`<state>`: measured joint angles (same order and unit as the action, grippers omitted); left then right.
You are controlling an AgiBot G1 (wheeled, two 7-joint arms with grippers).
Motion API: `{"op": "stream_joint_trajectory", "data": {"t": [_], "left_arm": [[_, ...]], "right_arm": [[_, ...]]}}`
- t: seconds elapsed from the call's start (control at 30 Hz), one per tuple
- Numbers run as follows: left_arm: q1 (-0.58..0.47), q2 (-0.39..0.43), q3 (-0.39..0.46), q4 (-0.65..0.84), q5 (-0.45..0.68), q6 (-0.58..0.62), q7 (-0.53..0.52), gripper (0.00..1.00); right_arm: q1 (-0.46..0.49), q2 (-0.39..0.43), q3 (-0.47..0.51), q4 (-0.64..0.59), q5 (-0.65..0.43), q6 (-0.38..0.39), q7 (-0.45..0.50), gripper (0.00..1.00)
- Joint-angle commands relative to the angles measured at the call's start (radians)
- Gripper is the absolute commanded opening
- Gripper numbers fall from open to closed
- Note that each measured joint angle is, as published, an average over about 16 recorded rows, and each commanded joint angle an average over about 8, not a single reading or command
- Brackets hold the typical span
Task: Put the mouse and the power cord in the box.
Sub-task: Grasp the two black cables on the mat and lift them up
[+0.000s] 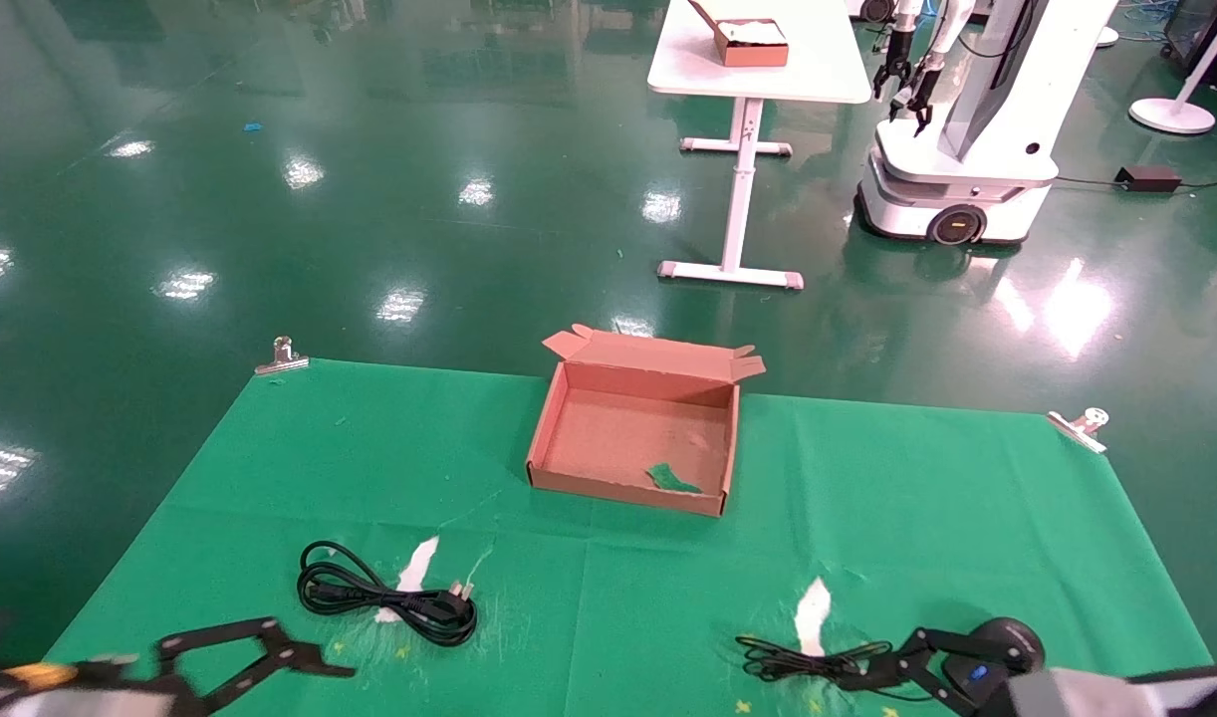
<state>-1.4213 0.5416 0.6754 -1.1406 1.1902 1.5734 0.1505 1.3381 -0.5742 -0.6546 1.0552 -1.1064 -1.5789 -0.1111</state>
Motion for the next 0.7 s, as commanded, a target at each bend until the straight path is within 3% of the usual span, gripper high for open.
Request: {"op": "stream_joint_trajectory", "data": {"t": [0.03,0.2,0.33,0.5,0.7], "left_arm": [[-0.042,0.046,0.046,0.044,0.073,0.000,0.032,1.00],[-0.154,0.208,0.130,0.256,0.252,-0.038,0.140,1.00],[-0.214,0.320,0.172,0.422,0.354,-0.091,0.227,1.00],[-0.265,0.431,0.207,0.588,0.434,-0.158,0.338,1.00],[-0.294,0.523,0.232,0.747,0.481,-0.215,0.452,1.00]], "right_arm": [[0.023,-0.019,-0.038,-0.039,-0.045,0.000,-0.027,1.00],[0.104,-0.135,-0.107,-0.260,-0.162,0.029,-0.145,1.00],[0.157,-0.230,-0.140,-0.437,-0.245,0.101,-0.238,1.00],[0.202,-0.331,-0.165,-0.607,-0.321,0.203,-0.340,1.00],[0.230,-0.419,-0.184,-0.754,-0.360,0.259,-0.444,1.00]]}}
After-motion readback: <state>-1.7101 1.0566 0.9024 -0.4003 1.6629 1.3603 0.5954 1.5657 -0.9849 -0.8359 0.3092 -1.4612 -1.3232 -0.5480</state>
